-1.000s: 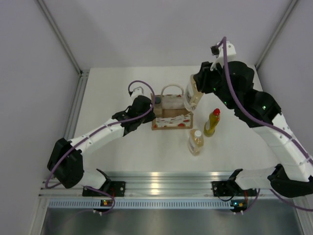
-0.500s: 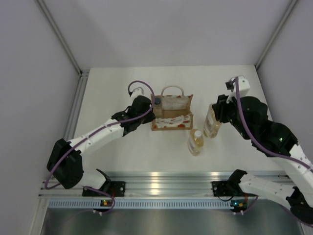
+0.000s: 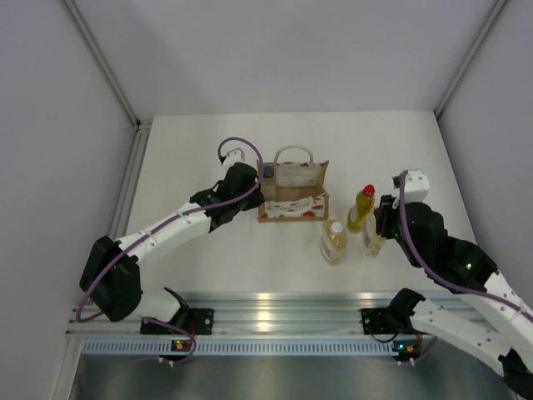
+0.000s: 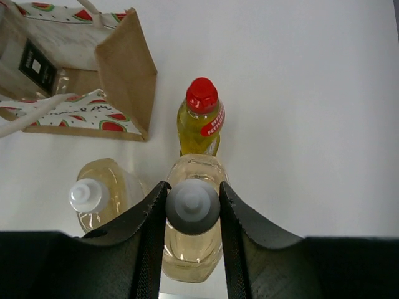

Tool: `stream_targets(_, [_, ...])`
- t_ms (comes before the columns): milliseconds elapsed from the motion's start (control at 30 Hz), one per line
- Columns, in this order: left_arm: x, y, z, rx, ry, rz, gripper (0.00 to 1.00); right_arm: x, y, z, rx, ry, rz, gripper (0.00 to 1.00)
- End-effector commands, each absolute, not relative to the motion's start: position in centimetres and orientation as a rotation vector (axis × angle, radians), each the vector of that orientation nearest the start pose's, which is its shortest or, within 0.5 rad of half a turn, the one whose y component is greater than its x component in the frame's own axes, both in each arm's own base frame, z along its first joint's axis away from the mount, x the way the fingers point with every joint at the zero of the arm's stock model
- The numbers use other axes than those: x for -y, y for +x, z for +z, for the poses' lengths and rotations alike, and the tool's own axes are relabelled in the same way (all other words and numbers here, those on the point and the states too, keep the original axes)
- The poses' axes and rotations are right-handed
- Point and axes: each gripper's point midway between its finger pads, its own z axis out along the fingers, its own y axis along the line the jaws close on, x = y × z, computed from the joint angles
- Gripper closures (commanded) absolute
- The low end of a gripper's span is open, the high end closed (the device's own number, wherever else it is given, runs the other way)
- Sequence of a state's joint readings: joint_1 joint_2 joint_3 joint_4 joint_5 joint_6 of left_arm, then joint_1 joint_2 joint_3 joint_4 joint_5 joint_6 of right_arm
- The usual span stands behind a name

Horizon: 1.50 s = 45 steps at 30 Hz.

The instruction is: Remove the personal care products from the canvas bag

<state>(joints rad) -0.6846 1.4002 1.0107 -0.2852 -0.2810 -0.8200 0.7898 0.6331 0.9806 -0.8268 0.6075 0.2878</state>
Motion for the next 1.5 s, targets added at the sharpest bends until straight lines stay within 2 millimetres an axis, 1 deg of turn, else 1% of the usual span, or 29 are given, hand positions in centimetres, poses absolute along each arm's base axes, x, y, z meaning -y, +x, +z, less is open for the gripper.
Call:
stream_targets(0, [24.8,32.7,18.7,-2.164,-0.308,-0.597,1.00,-7.0,21.2,29.9,-1.803,0.100,0.165,1.00])
stream_targets(133, [24.8,32.7,18.8,-2.161,-0.306,-0.598,1.00,-6.2,21.3,28.4,-1.806,0.160,0.132,1.00])
stream_targets(200, [24.8,32.7,18.8,-2.161,-0.306,-0.598,1.00,-5.4,21.4,27.3,-1.803,0.229,0.101,1.00])
stream_targets(233, [24.8,32.7,18.8,-2.161,-0.306,-0.598,1.00,-5.3,21.4,26.3,-1.813,0.241,0.082,1.00])
stream_targets(267, [24.9,32.7,18.8,-2.162,-0.306,-0.600,1.00,-4.9,21.5,26.1,-1.807,0.265,0.068,1.00])
stream_targets(367, [24.8,32.7,18.7,-2.163,-0.306,-0.597,1.00,-4.8,21.8,24.9,-1.827,0.264,0.010,1.00])
stream_targets(500, [24.9,32.7,18.7,-2.163,-0.305,-0.598,1.00,-4.6,22.1,24.0,-1.838,0.272,-0.038,1.00])
stream_targets(633, [24.9,32.6,18.9,-2.161,-0.308,-0.608,1.00,-4.2,22.2,22.2,-1.851,0.287,-0.086,1.00])
stream_targets(733, [24.9,32.6,18.8,-2.162,-0.306,-0.606,1.00,-4.5,22.2,21.1,-1.865,0.300,-0.072,1.00])
stream_targets(933, [24.9,32.6,18.9,-2.162,-0.304,-0.603,1.00,-4.7,22.1,19.8,-1.877,0.329,-0.055,1.00])
stream_targets(967, [24.9,32.7,18.8,-2.162,-0.304,-0.603,1.00,-4.7,22.1,19.7,-1.880,0.332,-0.048,0.99])
stream_targets(1000, [24.9,32.6,18.8,-2.164,-0.302,-0.603,1.00,-4.7,22.1,19.7,-1.880,0.337,-0.047,0.95])
stream_targets(1033, [24.9,32.6,18.8,-2.164,-0.302,-0.603,1.00,-4.7,22.1,19.7,-1.877,0.342,-0.048,0.83])
stream_targets(1100, [25.0,32.6,18.7,-2.166,-0.301,-0.603,1.00,-4.7,22.1,19.8,-1.875,0.341,-0.047,0.71])
stream_targets(1133, [25.0,32.7,18.8,-2.165,-0.301,-0.604,1.00,-4.7,22.1,20.0,-1.871,0.344,-0.044,0.58])
stream_targets(1167, [25.0,32.7,18.7,-2.166,-0.301,-0.603,1.00,-4.6,22.1,20.2,-1.868,0.340,-0.048,0.53])
stream_targets(1200, [25.1,32.7,18.8,-2.165,-0.299,-0.605,1.00,-4.6,22.2,20.4,-1.866,0.340,-0.047,0.51])
stream_targets(1233, [25.0,32.7,18.7,-2.168,-0.299,-0.603,1.00,-4.7,22.2,20.7,-1.862,0.340,-0.042,0.47])
stream_targets(1300, [25.0,32.7,18.7,-2.165,-0.297,-0.599,1.00,-4.7,22.2,21.0,-1.861,0.332,-0.043,0.42])
stream_targets(1333, [25.0,32.7,18.8,-2.165,-0.297,-0.599,1.00,-4.8,22.3,21.2,-1.861,0.328,-0.040,0.35])
stream_targets(1467, [24.9,32.8,18.9,-2.161,-0.296,-0.596,1.00,-5.0,22.3,21.8,-1.860,0.313,-0.029,0.34])
